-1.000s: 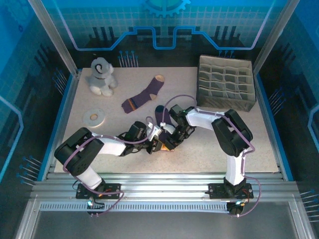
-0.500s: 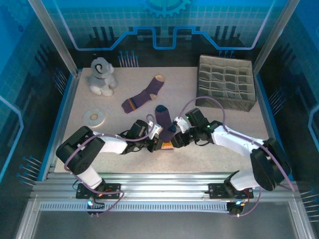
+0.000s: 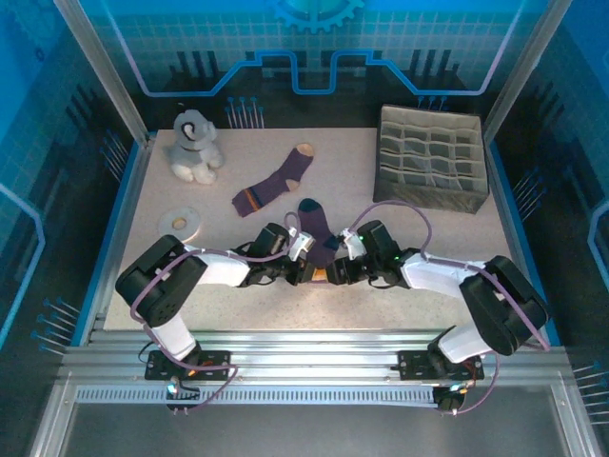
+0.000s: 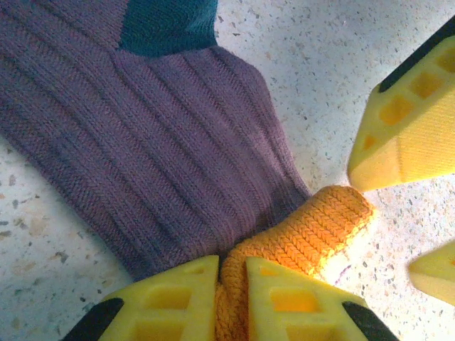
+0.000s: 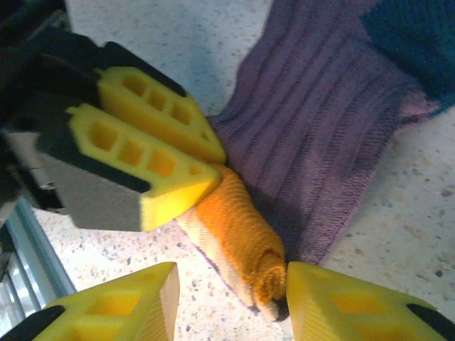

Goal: Roll the socks

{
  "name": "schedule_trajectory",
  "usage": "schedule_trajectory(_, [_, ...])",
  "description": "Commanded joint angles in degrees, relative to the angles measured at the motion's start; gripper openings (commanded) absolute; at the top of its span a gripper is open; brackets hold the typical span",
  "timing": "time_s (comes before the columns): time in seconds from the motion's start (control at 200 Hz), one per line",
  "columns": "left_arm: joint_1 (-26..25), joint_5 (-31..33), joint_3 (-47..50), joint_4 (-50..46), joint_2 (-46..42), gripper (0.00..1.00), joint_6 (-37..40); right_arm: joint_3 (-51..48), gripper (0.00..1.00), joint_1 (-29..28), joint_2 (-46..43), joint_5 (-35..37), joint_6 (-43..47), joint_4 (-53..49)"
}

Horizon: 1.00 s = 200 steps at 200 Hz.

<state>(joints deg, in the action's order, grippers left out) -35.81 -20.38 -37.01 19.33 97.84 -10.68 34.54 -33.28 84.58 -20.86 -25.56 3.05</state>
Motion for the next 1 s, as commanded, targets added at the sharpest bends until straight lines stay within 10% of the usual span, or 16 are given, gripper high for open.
schedule_trajectory(0.0, [-0.3,1.8,0.6,-6.8,3.1,0.11,-0.8,3.3,0.41,0.9,2.7,2.8,-2.0,-2.0])
schedule_trajectory(0.495, [-0.3,1.5,1.4,-6.6,-3.3,0.19,2.9,11.8,0.23,1.0,12.1,10.1,-1.7,-19.7])
schedule_trajectory(0.996, [-1.1,2.2,1.6,-14.4,-24.5,0.35,29.7,12.5,0.22,0.6,13.4,10.7,-0.2,-21.8])
